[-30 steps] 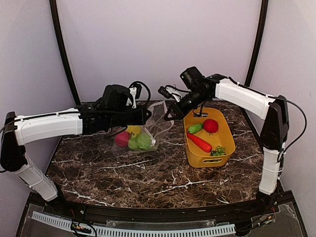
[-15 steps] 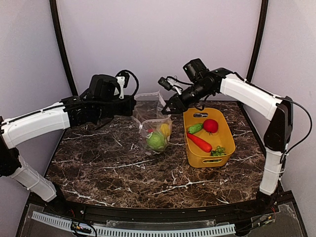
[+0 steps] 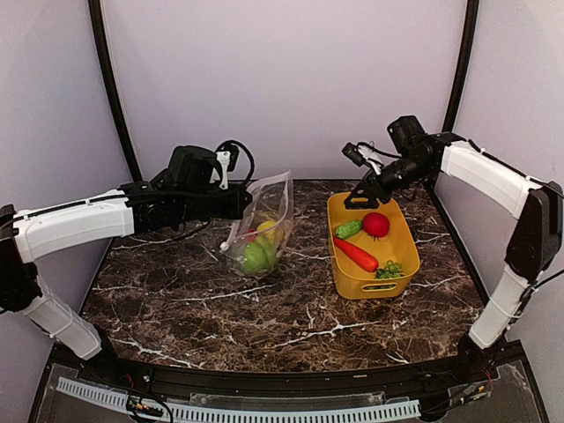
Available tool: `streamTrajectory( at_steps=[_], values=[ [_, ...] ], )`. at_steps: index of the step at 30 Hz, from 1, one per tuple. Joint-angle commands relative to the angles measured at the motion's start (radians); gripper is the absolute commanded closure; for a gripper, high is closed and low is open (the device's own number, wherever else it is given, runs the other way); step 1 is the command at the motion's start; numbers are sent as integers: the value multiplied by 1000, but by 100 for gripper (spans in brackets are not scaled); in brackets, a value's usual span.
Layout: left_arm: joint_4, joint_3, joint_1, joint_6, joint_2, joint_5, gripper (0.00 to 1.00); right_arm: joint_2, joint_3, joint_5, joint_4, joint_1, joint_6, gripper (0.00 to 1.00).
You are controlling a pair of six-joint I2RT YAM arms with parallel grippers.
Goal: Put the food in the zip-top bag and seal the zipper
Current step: Adjust the zipper food storage bag at the center of the board, then pick up the fake vegetable from the bin.
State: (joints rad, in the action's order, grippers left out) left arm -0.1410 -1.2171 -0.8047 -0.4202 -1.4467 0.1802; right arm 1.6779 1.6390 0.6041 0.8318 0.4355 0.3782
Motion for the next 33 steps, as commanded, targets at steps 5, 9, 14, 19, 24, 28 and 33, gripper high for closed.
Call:
streamTrajectory(
  at_steps=[5,9,14,19,24,28,33],
  values=[
    [38,14,6,-50,-41,-78,99,111,-155,-62,-12,-117,207,52],
    [28,13,6,-46,-34,-71,99,191,-149,-142,-13,-120,251,54],
    [31,40,6,-56,-17,-51,99,310,-105,-155,30,-120,197,39],
    [29,55,6,-63,-10,-34,99,321,-149,-155,-4,-118,179,37],
    [28,55,6,-63,-15,-33,99,338,-174,-157,-32,-118,152,38],
    [29,60,6,-76,-10,-30,99,367,-169,-167,-35,-114,125,39],
    [24,69,6,-81,-3,-28,99,376,-171,-186,-49,-110,97,46]
  ],
)
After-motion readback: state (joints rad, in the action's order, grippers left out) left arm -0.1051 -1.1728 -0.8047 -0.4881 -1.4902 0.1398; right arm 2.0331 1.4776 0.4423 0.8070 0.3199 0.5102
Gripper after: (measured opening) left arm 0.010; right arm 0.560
